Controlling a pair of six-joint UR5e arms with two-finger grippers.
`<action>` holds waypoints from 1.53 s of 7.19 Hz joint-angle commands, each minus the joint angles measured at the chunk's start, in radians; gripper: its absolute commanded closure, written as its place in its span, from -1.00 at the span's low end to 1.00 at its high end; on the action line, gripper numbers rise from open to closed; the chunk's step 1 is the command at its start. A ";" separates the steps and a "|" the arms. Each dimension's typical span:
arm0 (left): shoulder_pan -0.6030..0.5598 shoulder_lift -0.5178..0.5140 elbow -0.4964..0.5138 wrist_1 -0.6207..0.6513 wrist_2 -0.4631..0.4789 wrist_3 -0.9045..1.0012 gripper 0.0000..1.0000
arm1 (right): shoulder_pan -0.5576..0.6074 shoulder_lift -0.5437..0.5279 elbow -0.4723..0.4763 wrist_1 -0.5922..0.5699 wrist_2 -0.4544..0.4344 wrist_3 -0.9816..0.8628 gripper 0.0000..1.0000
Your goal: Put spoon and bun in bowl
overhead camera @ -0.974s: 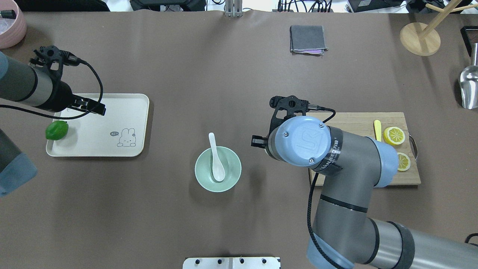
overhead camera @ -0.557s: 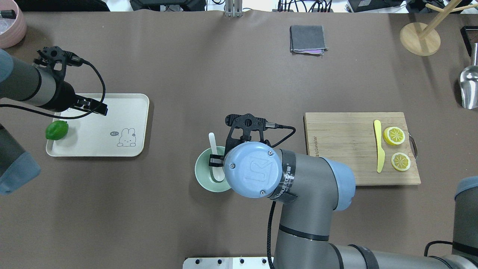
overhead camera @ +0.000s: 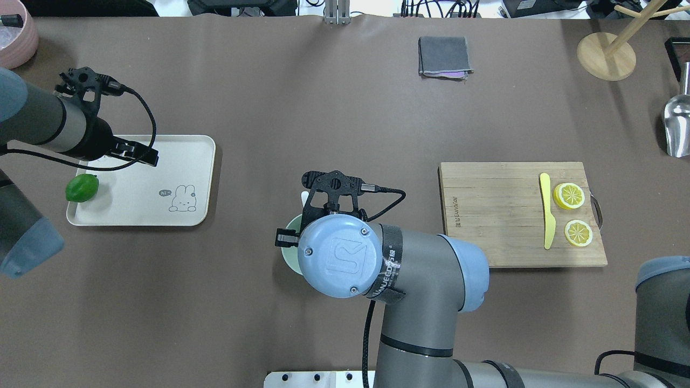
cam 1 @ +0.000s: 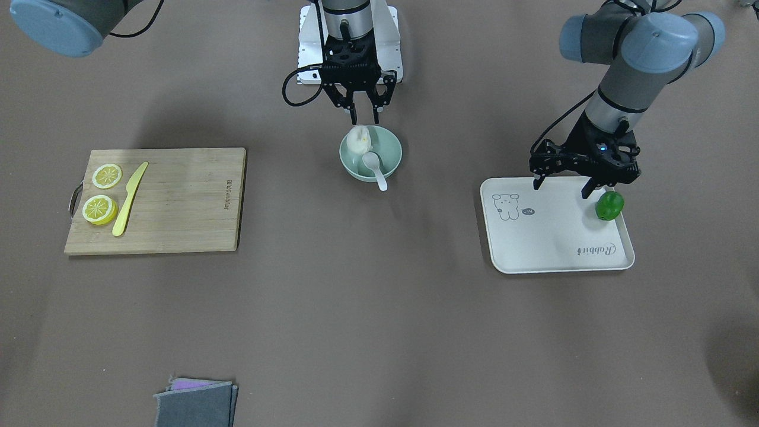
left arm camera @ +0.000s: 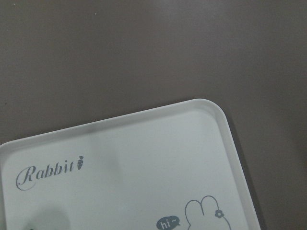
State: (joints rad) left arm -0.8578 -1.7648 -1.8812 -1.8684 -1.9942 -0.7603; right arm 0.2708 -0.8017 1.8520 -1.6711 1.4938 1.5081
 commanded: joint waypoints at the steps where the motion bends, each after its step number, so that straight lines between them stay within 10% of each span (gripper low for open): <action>1: 0.000 -0.001 0.001 0.000 0.000 -0.001 -0.98 | 0.027 0.010 0.007 0.001 0.012 -0.008 -1.00; 6: 0.002 -0.044 0.036 0.005 0.015 0.013 -0.98 | 0.337 -0.028 0.015 -0.007 0.357 -0.167 -1.00; 9: 0.029 0.022 0.057 -0.087 0.150 0.018 -0.98 | 0.592 -0.231 0.075 -0.007 0.563 -0.521 -1.00; 11: 0.010 0.057 0.074 -0.016 0.000 0.059 -0.98 | 0.764 -0.437 0.093 -0.012 0.566 -0.885 -1.00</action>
State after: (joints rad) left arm -0.8340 -1.7350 -1.8112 -1.9224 -1.9071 -0.7339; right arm 0.9262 -1.1167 1.9369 -1.6807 2.0498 0.8520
